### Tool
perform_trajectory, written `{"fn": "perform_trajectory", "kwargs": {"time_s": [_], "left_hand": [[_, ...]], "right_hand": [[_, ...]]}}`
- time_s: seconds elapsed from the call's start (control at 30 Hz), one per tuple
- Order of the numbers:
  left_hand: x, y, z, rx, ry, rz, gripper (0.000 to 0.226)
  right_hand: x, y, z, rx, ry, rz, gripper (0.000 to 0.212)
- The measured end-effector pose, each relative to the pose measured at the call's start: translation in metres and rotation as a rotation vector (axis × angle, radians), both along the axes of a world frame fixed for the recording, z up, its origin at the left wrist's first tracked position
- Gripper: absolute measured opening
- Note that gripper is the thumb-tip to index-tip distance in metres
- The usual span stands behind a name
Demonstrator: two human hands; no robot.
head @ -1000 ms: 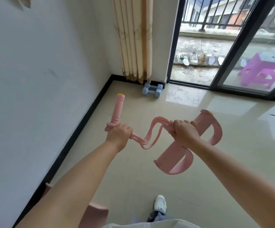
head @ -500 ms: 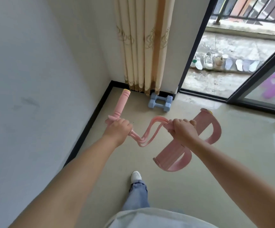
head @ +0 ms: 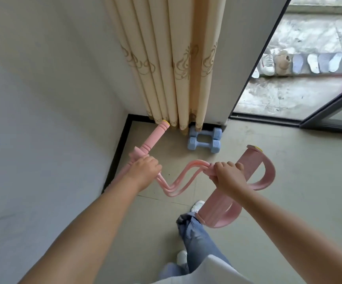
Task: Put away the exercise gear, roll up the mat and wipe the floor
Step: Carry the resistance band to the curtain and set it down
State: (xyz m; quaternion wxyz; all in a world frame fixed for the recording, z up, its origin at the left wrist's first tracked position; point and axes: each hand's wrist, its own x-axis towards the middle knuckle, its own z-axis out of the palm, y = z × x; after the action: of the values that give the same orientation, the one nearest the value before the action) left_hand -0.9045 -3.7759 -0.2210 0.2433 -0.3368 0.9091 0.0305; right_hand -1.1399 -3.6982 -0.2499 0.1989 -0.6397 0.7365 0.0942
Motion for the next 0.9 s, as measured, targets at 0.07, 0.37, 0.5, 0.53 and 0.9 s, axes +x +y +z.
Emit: {"fn": "perform_trajectory", "kwargs": {"time_s": [0.07, 0.37, 0.5, 0.53, 0.9], "left_hand": [[-0.008, -0.037, -0.014, 0.068, -0.049, 0.003, 0.027], [-0.028, -0.140, -0.172, 0.166, -0.018, -0.222, 0.023], [-0.037, -0.179, -0.278, 0.174, -0.125, -0.299, 0.030], [-0.036, -0.188, -0.308, 0.162, -0.127, -0.314, 0.030], [-0.039, -0.286, -0.616, 0.109, -0.180, -0.437, 0.024]], "right_hand": [[-0.002, -0.030, -0.021, 0.024, -0.009, 0.002, 0.024], [-0.002, -0.118, -0.150, 0.170, -0.019, -0.096, 0.025], [0.010, -0.139, -0.241, 0.204, 0.004, -0.178, 0.025], [0.014, -0.144, -0.269, 0.211, 0.007, -0.186, 0.025], [0.040, -0.204, -0.571, 0.151, -0.011, -0.253, 0.028]]}}
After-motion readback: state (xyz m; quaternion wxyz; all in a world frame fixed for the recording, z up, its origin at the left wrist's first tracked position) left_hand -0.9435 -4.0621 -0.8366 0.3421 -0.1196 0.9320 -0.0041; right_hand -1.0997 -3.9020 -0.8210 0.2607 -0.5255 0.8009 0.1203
